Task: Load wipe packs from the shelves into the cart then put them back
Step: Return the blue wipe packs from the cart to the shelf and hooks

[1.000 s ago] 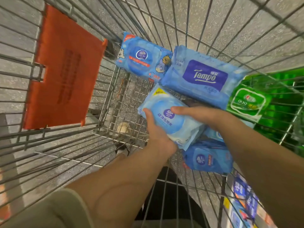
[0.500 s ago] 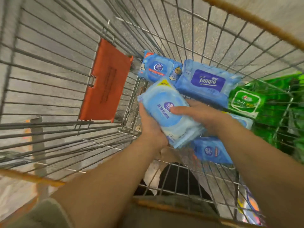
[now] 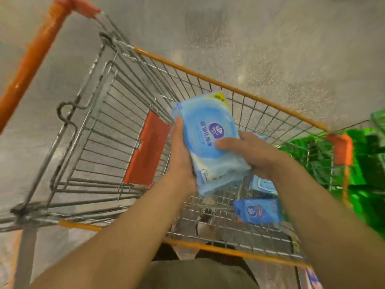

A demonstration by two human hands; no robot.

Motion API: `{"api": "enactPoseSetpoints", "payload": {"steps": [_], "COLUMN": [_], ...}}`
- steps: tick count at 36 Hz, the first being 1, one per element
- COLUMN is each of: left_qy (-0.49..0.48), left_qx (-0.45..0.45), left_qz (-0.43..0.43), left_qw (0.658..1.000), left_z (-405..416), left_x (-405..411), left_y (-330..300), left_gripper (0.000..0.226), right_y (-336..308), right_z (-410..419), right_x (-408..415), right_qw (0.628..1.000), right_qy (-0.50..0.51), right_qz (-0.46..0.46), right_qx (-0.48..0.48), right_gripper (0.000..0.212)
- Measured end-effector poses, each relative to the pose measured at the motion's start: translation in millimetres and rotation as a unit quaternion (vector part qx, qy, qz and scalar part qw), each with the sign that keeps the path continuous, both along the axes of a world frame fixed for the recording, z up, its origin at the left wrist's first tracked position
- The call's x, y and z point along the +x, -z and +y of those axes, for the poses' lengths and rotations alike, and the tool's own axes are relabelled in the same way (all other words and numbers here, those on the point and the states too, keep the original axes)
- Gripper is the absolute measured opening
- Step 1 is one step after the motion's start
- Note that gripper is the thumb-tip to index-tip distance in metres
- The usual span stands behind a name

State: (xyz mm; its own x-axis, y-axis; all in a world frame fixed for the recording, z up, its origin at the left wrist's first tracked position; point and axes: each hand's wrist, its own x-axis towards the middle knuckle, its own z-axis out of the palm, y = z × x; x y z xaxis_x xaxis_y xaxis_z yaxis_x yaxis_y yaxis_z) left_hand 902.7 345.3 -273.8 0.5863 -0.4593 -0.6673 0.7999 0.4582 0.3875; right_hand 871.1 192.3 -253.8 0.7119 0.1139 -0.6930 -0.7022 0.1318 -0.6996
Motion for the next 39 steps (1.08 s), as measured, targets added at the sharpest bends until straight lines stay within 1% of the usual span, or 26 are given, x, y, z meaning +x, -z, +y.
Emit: {"api": "enactPoseSetpoints", "payload": {"steps": [1, 4, 5, 8, 9, 12, 13, 15, 16, 18, 21, 24, 28, 32, 34, 37, 39], "left_qy": [0.013, 0.039, 0.045, 0.069, 0.079, 0.113, 0.122, 0.143, 0.156, 0.183, 0.224, 0.274, 0.322, 0.377, 0.410, 0.453, 0.482], "left_qx": [-0.004, -0.003, -0.008, -0.048, -0.061, -0.090, -0.099, -0.110, -0.119, -0.142, -0.152, -0.168, -0.181, -0.197, -0.213, -0.235, -0.240], "left_qz": [-0.011, -0.038, -0.044, -0.056, -0.059, -0.074, -0.079, -0.088, -0.088, -0.095, -0.122, -0.135, -0.149, -0.148, -0.138, -0.130, -0.123], "left_qw": [1.000, 0.998, 0.998, 0.995, 0.993, 0.987, 0.984, 0.980, 0.977, 0.968, 0.955, 0.937, 0.917, 0.893, 0.876, 0.850, 0.833], "left_z": [3.1, 12.7, 14.8, 19.9, 21.5, 25.4, 25.9, 25.5, 24.6, 22.3, 16.2, 9.1, -1.8, -12.0, -17.1, -21.3, -23.7], "left_x": [0.4, 0.3, -0.2, -6.5, -9.3, -22.9, -28.5, -39.3, -45.0, -55.7, -75.2, -100.6, -136.0, -176.6, -201.7, -244.7, -275.5], "left_y": [-7.9, -30.3, -37.4, -58.0, -65.6, -86.6, -91.7, -103.6, -109.6, -121.8, -144.4, -163.7, -187.5, -204.9, -214.2, -229.4, -234.3], "left_gripper": [0.083, 0.088, 0.089, 0.087, 0.085, 0.079, 0.079, 0.080, 0.081, 0.082, 0.078, 0.077, 0.072, 0.076, 0.076, 0.075, 0.076], "right_y": [-12.5, -49.1, -60.9, -95.9, -105.7, -134.0, -143.3, -159.1, -167.2, -180.9, -202.4, -223.2, -249.5, -271.8, -281.8, -296.0, -302.9], "right_z": [2.0, 8.5, 11.0, 18.7, 20.8, 26.9, 29.6, 35.0, 37.6, 40.9, 42.8, 42.8, 49.0, 58.8, 63.8, 73.3, 81.1], "right_x": [-2.2, -10.8, -14.3, -26.7, -31.2, -49.2, -56.9, -73.8, -83.4, -102.7, -135.1, -173.5, -226.4, -280.2, -309.4, -357.1, -392.4], "right_qw": [1.000, 0.998, 0.997, 0.992, 0.991, 0.986, 0.985, 0.980, 0.976, 0.968, 0.952, 0.940, 0.915, 0.888, 0.874, 0.855, 0.843], "right_qy": [0.009, 0.022, 0.025, 0.053, 0.066, 0.101, 0.111, 0.138, 0.158, 0.191, 0.234, 0.257, 0.283, 0.327, 0.345, 0.361, 0.384], "right_qz": [-0.009, -0.038, -0.048, -0.066, -0.074, -0.090, -0.095, -0.104, -0.106, -0.103, -0.096, -0.089, -0.092, -0.079, -0.073, -0.066, -0.064], "right_qx": [-0.011, -0.054, -0.064, -0.089, -0.093, -0.094, -0.095, -0.103, -0.107, -0.124, -0.170, -0.207, -0.271, -0.314, -0.334, -0.366, -0.373], "right_gripper": [0.039, 0.052, 0.050, 0.031, 0.029, 0.037, 0.033, 0.013, 0.010, 0.011, 0.013, 0.013, 0.027, 0.015, 0.023, 0.048, 0.051]}}
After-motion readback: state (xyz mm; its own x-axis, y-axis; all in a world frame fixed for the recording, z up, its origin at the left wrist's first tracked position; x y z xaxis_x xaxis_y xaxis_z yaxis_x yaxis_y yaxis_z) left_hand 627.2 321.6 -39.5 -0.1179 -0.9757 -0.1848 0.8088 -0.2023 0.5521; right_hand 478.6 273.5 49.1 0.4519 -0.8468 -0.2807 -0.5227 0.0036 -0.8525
